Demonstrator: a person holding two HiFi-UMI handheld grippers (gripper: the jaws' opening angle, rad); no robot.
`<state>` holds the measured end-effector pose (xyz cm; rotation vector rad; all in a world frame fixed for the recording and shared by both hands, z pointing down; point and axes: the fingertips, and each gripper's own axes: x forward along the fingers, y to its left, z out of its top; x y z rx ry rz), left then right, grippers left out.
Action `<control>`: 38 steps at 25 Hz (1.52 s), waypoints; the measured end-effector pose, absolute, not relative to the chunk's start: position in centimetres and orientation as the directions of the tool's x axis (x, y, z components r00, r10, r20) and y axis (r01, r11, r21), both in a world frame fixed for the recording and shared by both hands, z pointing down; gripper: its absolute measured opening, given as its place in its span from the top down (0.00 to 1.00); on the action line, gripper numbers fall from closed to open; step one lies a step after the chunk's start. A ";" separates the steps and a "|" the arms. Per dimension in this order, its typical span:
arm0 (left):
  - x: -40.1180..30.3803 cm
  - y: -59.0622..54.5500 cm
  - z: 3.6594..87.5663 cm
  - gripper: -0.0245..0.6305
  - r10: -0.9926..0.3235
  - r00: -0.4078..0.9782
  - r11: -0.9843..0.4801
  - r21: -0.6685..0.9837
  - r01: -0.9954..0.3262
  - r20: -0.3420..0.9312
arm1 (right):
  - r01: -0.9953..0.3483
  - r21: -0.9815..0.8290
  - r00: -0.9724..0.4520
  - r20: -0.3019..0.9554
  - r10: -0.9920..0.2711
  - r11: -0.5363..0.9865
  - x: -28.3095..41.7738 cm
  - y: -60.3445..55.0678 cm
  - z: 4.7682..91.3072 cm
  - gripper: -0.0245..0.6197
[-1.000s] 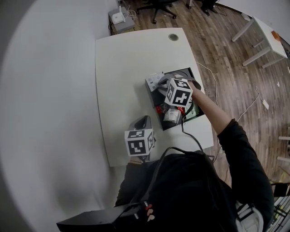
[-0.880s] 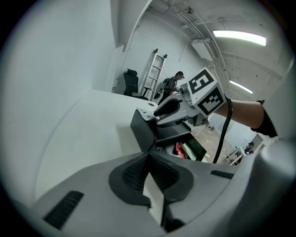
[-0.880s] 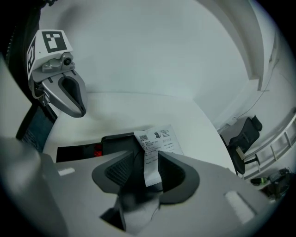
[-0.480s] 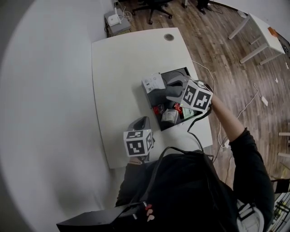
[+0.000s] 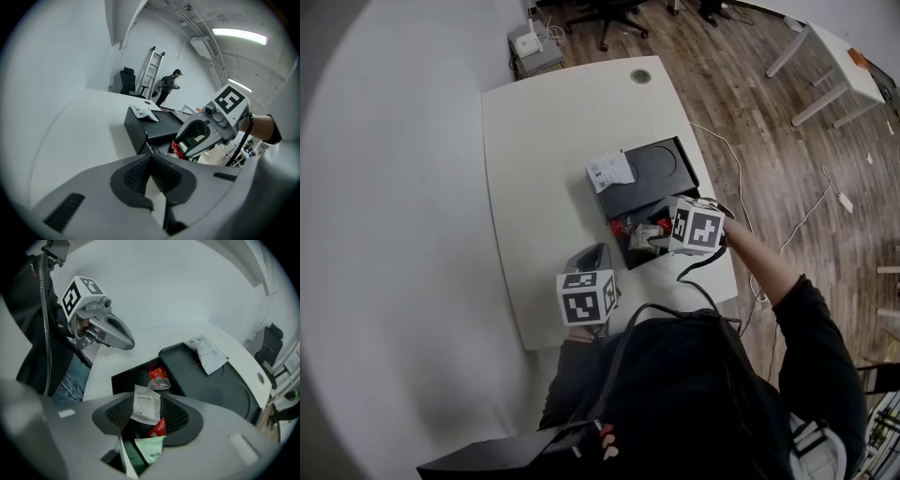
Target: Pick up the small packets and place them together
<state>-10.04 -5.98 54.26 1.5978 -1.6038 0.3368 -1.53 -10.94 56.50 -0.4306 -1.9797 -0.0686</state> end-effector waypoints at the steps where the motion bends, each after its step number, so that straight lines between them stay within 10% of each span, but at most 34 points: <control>1: -9.9 -5.9 54.3 0.96 -0.700 0.152 0.155 0.356 -0.922 0.698 | 0.332 -0.154 -0.361 0.891 0.276 0.931 -1.5 -10.7 57.1 0.70; 38: -9.6 -5.4 54.7 0.96 -0.689 0.159 0.146 0.351 -0.925 0.707 | 0.267 -0.222 -0.236 0.928 0.287 0.938 0.1 -9.6 60.0 0.84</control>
